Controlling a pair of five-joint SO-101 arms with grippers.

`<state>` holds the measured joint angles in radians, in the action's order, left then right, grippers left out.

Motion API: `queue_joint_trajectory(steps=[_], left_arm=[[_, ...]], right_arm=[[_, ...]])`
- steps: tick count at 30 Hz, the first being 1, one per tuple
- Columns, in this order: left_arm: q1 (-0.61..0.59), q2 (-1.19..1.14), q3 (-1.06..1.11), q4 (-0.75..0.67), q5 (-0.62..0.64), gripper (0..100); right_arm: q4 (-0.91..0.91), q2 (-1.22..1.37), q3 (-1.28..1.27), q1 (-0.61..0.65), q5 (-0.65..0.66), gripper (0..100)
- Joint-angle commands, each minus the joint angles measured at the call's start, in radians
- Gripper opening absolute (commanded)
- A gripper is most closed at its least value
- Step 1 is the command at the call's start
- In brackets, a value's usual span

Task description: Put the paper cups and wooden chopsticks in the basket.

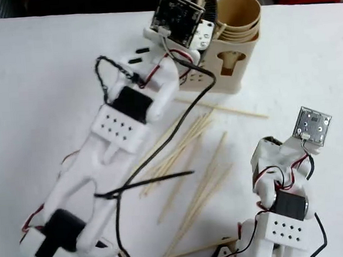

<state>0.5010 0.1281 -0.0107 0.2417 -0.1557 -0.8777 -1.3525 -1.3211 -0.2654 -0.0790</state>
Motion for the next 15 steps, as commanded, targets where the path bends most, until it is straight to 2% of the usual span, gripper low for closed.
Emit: queue_joint_trajectory(steps=[1,9,12,15], left_arm=[[-0.013,-0.047,-0.040,-0.114,0.009,2],[-0.045,-0.160,-0.029,-0.118,0.014,2],[-0.051,-0.162,-0.029,-0.034,0.014,4],[-0.051,-0.137,-0.034,0.060,0.015,11]], right_arm=[[-0.002,-0.024,0.011,-0.008,-0.002,2.1],[-0.002,-0.024,0.011,-0.007,-0.002,2.1],[-0.002,-0.024,0.011,-0.007,-0.002,2.1],[-0.002,-0.024,0.011,-0.007,-0.002,2.1]])
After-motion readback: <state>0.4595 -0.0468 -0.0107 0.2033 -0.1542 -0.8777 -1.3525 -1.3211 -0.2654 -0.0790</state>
